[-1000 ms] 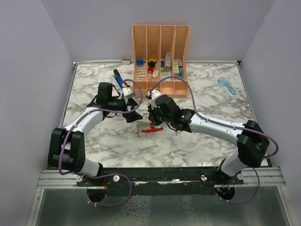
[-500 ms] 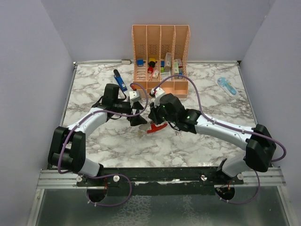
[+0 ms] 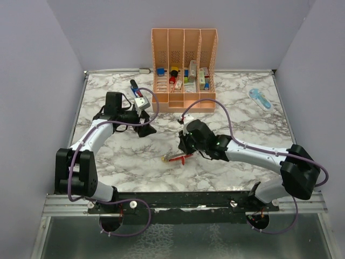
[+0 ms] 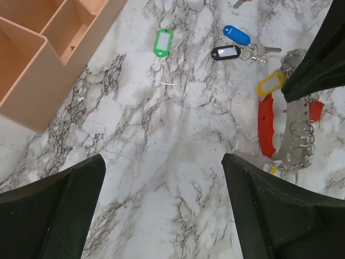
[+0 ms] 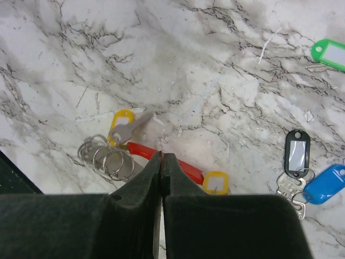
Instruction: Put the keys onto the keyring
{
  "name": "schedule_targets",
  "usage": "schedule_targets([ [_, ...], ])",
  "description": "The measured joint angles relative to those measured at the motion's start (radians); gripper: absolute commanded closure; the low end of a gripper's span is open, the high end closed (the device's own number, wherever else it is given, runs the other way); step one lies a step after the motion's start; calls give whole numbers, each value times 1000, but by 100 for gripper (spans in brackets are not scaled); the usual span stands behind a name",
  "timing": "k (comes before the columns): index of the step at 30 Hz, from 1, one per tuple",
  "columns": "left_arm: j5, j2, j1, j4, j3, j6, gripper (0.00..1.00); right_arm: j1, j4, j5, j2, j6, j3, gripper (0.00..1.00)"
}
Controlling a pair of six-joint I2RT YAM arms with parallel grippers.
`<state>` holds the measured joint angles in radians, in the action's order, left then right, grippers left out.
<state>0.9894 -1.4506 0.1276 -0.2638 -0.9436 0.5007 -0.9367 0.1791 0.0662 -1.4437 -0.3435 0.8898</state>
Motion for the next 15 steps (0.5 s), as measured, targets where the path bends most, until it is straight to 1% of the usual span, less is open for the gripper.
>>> schedule_targets([
  [2,-20,10,-8,-23,-7,22,7,0,-12,-1,9,-11,-19,96],
  [6,-60,26,-16,-61,-5,52,8,0,-21,-1,16,-27,-30,83],
  [8,-85,26,-21,-58,2,51,8,0,-21,-2,16,-31,-33,78],
  [15,-152,26,-42,-13,19,10,8,-1,13,-16,35,-65,-61,69],
])
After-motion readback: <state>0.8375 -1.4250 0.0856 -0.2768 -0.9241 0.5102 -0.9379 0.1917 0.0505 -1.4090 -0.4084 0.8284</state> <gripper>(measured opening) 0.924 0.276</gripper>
